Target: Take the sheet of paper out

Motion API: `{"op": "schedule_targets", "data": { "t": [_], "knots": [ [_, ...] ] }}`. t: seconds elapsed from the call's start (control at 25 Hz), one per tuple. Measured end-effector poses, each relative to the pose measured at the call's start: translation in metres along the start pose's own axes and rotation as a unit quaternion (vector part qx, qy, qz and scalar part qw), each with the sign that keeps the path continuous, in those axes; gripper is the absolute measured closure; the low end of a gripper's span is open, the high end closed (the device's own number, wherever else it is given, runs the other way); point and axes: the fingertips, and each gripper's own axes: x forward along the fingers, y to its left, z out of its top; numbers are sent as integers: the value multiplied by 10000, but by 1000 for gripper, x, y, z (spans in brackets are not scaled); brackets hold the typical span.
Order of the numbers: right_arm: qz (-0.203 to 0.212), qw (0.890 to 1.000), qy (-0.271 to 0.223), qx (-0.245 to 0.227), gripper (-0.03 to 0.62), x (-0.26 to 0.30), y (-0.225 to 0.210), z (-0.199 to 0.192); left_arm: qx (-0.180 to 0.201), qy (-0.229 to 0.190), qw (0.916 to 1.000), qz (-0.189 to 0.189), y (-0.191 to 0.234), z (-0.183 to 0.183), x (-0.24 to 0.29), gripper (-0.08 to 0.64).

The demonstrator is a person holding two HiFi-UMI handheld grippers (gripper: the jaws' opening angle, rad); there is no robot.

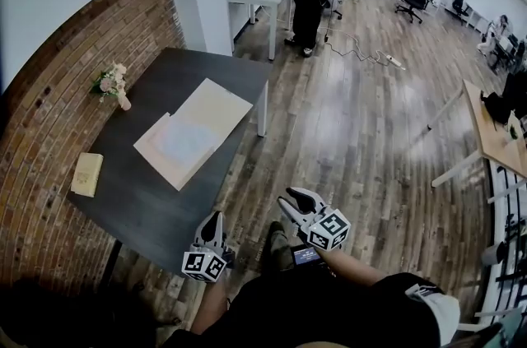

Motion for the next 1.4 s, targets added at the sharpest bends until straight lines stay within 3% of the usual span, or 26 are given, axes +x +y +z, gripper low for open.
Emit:
{"op": "schedule_targets", "data": {
  "t": [0.32, 0.72, 0.88, 1.24, 1.4],
  "knots": [
    [-38, 9999, -111, 4, 454, 68, -90, 13, 135, -73, 9997, 170, 47, 23, 97, 565],
    [540, 9982, 227, -90, 454, 179, -192, 38, 418, -125, 9951, 886, 119, 58, 203, 565],
    [733, 9966, 377, 55, 454, 216, -209, 30, 248, -178, 9920, 1229, 152, 58, 218, 565],
    [1194, 9906, 630, 241, 454, 323, -225, 17, 166, -277, 9878, 1526, 237, 65, 261, 565],
    [1610, 9830, 776, 433, 453, 387, -223, 24, 304, -261, 9839, 1740, 279, 79, 274, 565]
  ]
}}
